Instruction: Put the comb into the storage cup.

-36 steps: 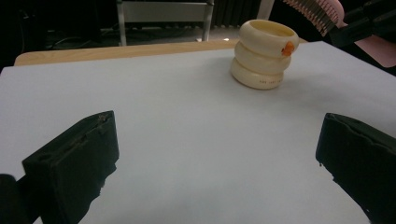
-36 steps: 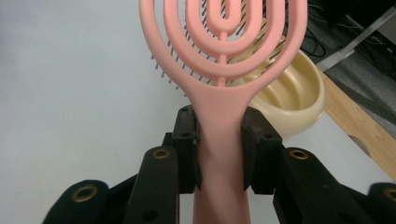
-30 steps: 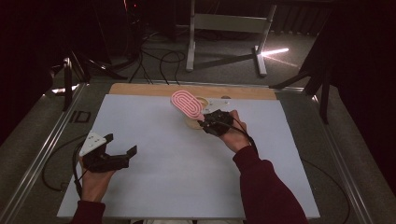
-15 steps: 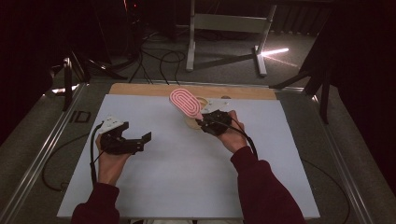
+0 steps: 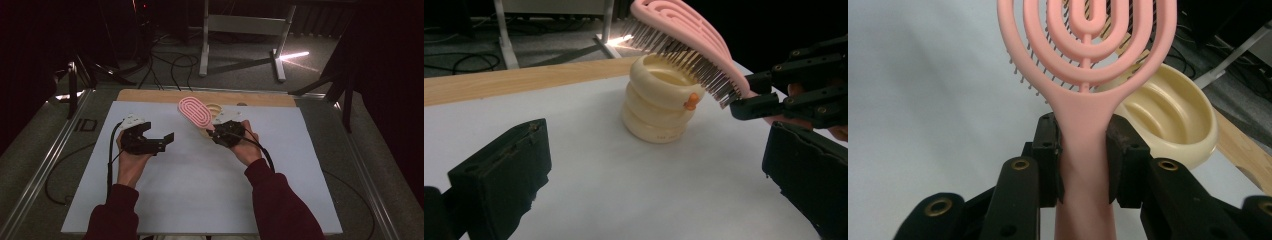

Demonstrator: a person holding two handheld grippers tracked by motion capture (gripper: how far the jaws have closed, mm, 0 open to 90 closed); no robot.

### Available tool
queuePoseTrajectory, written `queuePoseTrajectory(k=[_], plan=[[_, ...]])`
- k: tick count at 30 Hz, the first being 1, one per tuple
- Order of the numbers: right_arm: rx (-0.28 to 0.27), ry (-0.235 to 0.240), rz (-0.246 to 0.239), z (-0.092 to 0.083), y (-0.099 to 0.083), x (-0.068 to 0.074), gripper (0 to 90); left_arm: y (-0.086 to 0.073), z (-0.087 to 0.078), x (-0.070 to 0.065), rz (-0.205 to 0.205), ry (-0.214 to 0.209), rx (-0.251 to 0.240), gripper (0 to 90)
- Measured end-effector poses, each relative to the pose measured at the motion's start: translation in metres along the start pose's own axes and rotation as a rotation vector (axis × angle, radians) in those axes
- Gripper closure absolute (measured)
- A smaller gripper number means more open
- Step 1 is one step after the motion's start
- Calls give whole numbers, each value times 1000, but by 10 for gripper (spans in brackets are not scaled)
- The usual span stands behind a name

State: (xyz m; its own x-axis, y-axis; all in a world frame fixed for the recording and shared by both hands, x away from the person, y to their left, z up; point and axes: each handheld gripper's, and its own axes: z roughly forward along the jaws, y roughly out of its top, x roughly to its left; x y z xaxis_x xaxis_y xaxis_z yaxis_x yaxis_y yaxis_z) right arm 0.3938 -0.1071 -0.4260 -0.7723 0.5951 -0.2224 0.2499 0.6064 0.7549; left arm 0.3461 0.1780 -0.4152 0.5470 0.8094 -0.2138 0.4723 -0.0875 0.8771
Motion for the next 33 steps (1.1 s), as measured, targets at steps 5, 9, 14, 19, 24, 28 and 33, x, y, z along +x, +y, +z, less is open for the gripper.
queuePoseTrajectory(k=[5,9,14,19,24,28,33], plan=[[-11,1,-1,1,0,4,702,5,7,-4,4,-14,5,0],[-26,1,-5,1,2,7,702,9,12,-7,1,-27,0,0],[-36,4,-12,1,4,11,702,13,19,-12,-2,-40,2,0],[-46,10,-16,1,5,15,702,16,26,-17,-6,-54,4,0],[-59,15,-8,1,6,18,702,19,33,-22,-13,-64,3,0],[-69,17,-15,1,7,20,702,22,37,-25,-17,-73,6,0],[-78,21,-19,0,9,22,703,23,41,-28,-24,-77,6,0]])
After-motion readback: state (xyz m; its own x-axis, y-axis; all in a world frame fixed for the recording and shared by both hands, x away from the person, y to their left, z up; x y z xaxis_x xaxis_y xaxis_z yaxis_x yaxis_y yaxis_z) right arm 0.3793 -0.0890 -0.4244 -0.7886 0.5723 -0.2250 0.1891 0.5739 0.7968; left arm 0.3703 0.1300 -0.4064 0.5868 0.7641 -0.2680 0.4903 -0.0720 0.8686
